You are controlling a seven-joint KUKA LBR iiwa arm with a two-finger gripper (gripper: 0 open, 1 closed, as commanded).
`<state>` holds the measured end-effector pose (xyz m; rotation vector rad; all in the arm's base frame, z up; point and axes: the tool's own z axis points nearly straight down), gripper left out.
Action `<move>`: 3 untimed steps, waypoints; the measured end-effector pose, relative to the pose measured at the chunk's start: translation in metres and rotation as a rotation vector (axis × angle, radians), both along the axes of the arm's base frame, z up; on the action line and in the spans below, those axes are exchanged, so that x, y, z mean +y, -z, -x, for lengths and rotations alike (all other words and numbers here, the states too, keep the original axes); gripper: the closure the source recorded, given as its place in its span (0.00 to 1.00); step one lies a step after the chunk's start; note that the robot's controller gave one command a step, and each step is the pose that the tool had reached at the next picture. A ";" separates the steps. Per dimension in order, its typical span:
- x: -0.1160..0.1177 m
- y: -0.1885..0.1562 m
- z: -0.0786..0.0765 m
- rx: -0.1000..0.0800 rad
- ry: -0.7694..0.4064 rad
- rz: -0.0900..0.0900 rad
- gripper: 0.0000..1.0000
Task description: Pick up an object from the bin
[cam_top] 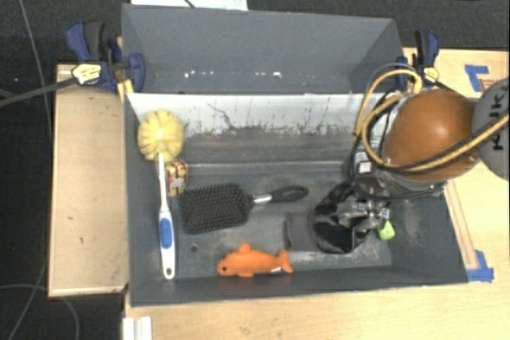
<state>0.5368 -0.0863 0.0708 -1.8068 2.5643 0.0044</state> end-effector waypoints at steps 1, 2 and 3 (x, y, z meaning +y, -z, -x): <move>0.000 -0.002 0.000 0.000 0.001 -0.001 1.00; 0.001 -0.007 0.000 -0.001 0.003 -0.001 1.00; 0.001 -0.014 0.001 0.001 0.004 -0.002 1.00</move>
Offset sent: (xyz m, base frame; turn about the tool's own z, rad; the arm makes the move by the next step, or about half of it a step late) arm 0.0000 0.0001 0.0160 0.0005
